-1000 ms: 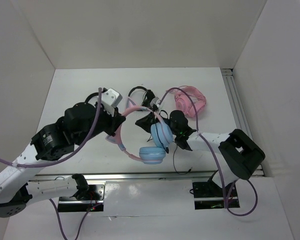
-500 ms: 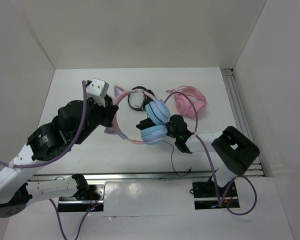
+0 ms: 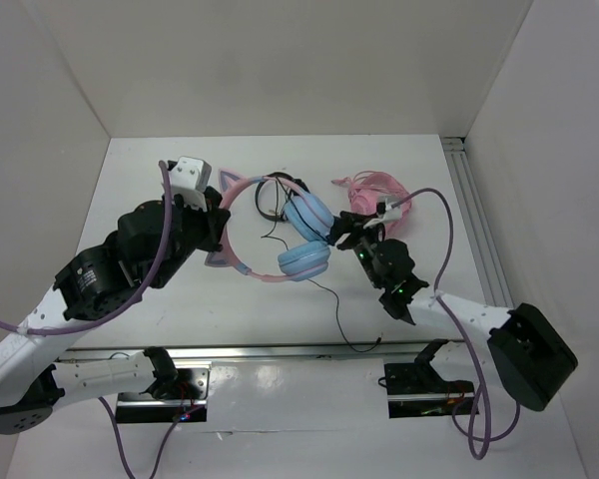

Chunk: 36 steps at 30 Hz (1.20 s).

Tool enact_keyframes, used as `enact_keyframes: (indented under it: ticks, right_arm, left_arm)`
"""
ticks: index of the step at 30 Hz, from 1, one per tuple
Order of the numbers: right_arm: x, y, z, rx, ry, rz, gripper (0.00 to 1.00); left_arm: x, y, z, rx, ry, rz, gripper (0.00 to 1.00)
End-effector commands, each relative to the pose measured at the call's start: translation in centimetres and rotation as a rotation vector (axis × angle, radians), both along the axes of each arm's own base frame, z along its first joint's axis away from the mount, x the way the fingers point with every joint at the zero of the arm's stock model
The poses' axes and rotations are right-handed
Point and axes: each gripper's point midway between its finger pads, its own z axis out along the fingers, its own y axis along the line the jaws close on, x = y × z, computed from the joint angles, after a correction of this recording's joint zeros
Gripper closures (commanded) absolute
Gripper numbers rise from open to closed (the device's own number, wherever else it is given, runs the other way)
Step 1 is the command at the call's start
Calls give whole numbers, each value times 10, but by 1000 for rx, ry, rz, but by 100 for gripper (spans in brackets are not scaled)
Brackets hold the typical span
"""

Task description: Wrap the headphones

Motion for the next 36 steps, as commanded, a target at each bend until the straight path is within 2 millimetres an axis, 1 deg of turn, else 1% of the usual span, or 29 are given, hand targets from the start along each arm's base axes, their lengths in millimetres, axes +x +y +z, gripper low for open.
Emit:
enact_keyframes:
  ticks: [1,2,3,4,5,7,8,10,12,14,15,16,18,19,20,21,22,23,24,25,26,28,29,31,32,33,34,35,36]
  right_arm:
    - [-33,6,2,-126,-139,205,36]
    - [-55,25,1,-193,-204,370,34]
    - [-66,31,6,-212,-241,437,34]
    - [-74,38,-13,-264,-197,507,34]
    - [-85,48,-11,-292,-220,603,34]
    - [-95,54,-24,-331,-179,684,34]
    - [-102,58,-28,-333,-173,731,34]
    - [-106,61,-31,-334,-168,754,34]
    - [-107,65,-32,-340,-178,763,34]
    - [-103,67,-38,-343,-169,754,34]
    - [-102,71,-36,-343,-169,764,34]
    - [-101,74,-43,-349,-149,778,34]
    - [-98,81,-41,-354,-159,786,34]
    - [-98,85,-50,-360,-141,801,34]
    - [-98,91,-46,-356,-154,809,34]
    - [-97,98,-53,-363,-134,824,34]
    - [-93,99,-57,-364,-130,816,34]
    - [-94,104,-56,-362,-138,827,34]
    - [-89,107,-52,-357,-155,812,34]
    - [-88,111,-63,-365,-133,814,34]
    - [-83,113,-60,-360,-145,800,35]
    - [-75,115,-65,-373,-143,767,37]
    - [-73,117,-72,-377,-133,769,39]
    - [-69,123,-71,-376,-136,779,52]
    - [-68,126,-77,-388,-131,792,60]
    - [-68,128,-82,-394,-114,808,81]
    - [-68,131,-81,-393,-116,817,89]
    - [-68,131,-85,-396,-107,819,92]
    - [-68,131,-80,-385,-139,812,100]
  left_arm:
    - [0,8,43,-179,-76,54,100]
    - [0,9,47,-186,-81,54,100]
    - [-1,9,45,-179,-76,54,100]
    - [0,11,45,-177,-78,63,100]
    - [0,11,45,-177,-78,63,100]
    - [0,11,45,-177,-78,63,100]
    - [0,11,45,-177,-78,63,100]
    - [-1,12,47,-186,-75,65,100]
    - [-1,12,47,-186,-75,65,100]
    - [-2,10,46,-187,-73,56,100]
    - [-2,10,47,-195,-70,57,100]
    - [-2,10,47,-196,-70,57,100]
    - [-2,10,44,-187,-63,58,100]
    - [-3,12,45,-185,-63,58,100]
    - [-4,12,49,-201,-65,59,100]
    - [-4,12,49,-202,-65,59,100]
    - [-4,12,49,-202,-65,59,100]
    - [-4,12,49,-202,-65,59,100]
    - [-5,13,53,-210,-71,59,100]
    - [-7,14,55,-219,-74,49,100]
    - [-7,14,56,-219,-74,49,100]
    - [-7,14,56,-219,-74,49,100]
    - [-8,14,56,-227,-71,51,100]
    - [-8,15,60,-236,-77,51,100]
    - [-8,15,60,-236,-77,51,100]
    - [-8,20,62,-234,-81,70,100]
    - [-7,21,62,-243,-80,81,100]
    - [-7,21,62,-243,-80,81,100]
    - [-7,22,62,-242,-82,90,100]
